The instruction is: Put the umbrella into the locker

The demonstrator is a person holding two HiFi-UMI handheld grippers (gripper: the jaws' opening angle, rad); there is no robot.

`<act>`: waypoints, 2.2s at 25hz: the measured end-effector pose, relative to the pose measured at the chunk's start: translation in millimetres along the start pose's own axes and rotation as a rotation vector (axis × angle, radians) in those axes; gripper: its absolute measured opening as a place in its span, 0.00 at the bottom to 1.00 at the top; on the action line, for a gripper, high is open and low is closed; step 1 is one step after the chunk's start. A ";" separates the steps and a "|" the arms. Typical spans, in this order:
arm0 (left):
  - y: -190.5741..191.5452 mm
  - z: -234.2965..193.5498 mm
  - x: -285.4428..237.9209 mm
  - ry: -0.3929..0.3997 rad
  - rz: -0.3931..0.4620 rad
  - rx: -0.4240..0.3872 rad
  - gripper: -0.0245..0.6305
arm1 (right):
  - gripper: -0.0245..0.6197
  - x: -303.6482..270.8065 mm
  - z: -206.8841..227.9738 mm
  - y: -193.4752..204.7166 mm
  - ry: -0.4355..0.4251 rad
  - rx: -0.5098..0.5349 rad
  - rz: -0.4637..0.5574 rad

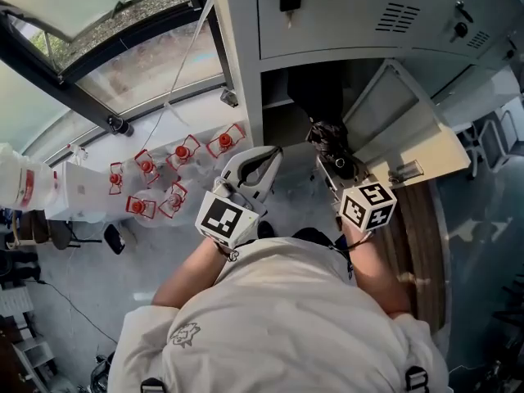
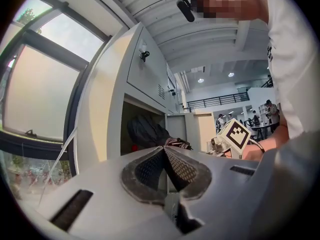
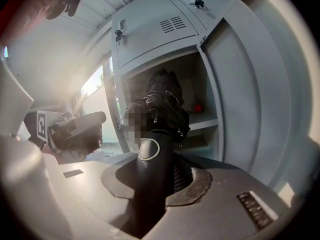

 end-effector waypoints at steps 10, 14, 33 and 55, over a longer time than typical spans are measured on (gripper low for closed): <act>1.9 -13.4 -4.3 -0.026 -0.013 0.032 0.06 | 0.25 -33.0 3.5 -18.6 -0.008 0.026 -0.020; 10.5 -16.2 -13.3 -0.001 -0.004 0.001 0.06 | 0.25 -50.0 6.0 -33.2 -0.022 0.048 -0.036; 22.4 -24.6 -37.2 -0.040 -0.038 0.000 0.06 | 0.25 -124.2 16.2 -104.5 -0.073 0.177 -0.105; 26.4 -36.5 -50.8 -0.056 -0.049 0.000 0.06 | 0.28 -174.3 32.7 -118.0 0.015 0.227 -0.286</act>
Point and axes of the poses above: the fingertips, and each gripper's own axes: x backward along the fingers, z to its right, y out of its underside, the point moved 7 cm from there along x, backward along the fingers, and after that the axes turned 14 degrees about -x, right-handed, at the moved point
